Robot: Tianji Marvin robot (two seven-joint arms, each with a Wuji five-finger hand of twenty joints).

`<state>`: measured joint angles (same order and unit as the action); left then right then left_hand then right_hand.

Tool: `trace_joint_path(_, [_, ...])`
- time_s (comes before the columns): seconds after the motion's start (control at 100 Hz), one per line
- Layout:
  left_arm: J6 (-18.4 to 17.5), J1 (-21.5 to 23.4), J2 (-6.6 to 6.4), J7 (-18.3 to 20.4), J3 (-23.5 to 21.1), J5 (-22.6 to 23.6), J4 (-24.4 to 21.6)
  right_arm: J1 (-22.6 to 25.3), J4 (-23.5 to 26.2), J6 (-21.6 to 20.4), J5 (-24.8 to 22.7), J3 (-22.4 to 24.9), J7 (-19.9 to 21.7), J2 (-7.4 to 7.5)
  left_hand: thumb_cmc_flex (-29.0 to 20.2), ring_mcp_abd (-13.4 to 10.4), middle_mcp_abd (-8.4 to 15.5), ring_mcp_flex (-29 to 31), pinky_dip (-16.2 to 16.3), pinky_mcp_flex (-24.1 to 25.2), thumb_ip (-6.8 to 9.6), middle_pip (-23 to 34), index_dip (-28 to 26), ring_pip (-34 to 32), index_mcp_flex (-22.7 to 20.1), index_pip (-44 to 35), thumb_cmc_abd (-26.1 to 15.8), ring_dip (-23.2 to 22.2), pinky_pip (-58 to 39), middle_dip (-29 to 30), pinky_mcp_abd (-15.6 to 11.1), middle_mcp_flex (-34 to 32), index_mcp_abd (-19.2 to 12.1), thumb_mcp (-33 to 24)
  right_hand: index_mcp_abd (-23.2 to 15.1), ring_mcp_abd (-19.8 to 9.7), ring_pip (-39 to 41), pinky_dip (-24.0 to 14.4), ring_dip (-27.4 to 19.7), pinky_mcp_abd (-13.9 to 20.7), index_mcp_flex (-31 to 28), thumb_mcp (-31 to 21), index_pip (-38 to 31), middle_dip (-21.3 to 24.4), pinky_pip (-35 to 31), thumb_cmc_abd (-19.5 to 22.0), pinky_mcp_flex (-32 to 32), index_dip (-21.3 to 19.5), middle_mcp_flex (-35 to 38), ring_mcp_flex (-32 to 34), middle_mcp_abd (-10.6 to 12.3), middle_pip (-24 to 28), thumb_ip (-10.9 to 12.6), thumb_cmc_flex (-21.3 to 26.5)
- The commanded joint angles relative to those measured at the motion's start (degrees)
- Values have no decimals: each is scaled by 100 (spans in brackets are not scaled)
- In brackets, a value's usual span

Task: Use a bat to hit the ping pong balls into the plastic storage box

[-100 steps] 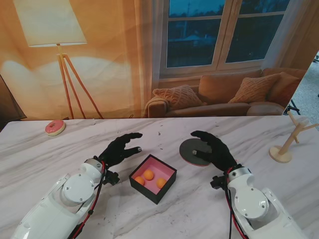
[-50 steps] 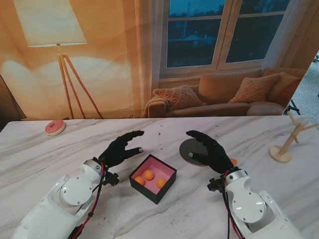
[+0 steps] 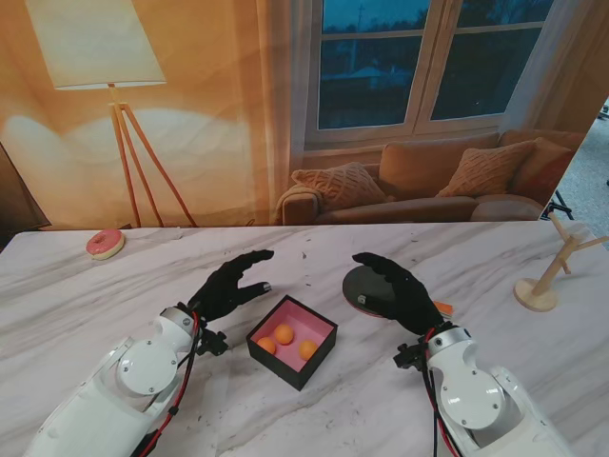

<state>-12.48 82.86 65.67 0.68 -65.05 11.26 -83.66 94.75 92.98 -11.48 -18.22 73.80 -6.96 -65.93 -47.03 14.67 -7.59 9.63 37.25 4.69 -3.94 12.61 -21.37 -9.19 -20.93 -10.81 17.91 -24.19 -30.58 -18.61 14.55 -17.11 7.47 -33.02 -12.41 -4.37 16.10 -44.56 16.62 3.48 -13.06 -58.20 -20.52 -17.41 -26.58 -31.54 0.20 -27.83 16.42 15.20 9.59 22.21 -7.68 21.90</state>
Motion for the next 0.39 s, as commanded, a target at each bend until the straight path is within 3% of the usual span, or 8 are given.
trace_joint_path(0.0, [60, 59, -11, 125, -34, 29, -82, 31, 73, 38, 37, -4, 29, -26, 175, -161, 116, -3, 88, 13, 106, 27, 15, -40, 24, -34, 98, 24, 24, 67, -114, 184, -210, -176, -112, -137, -59, -100, -15, 98, 275, 5, 115, 45, 34, 64, 38, -69, -220, 121, 151, -11, 176, -195])
trace_joint_path(0.38, [81, 61, 23, 23, 37, -9, -103, 47, 75, -6, 29, -8, -17, -33, 162, -120, 75, 19, 107, 3, 88, 31, 4, -78, -14, -47, 110, -8, -42, 30, -115, 158, -172, -152, -93, -135, -46, -112, -6, 99, 260, 39, 139, 59, -1, 104, 42, -110, -209, 123, 159, -11, 192, -232])
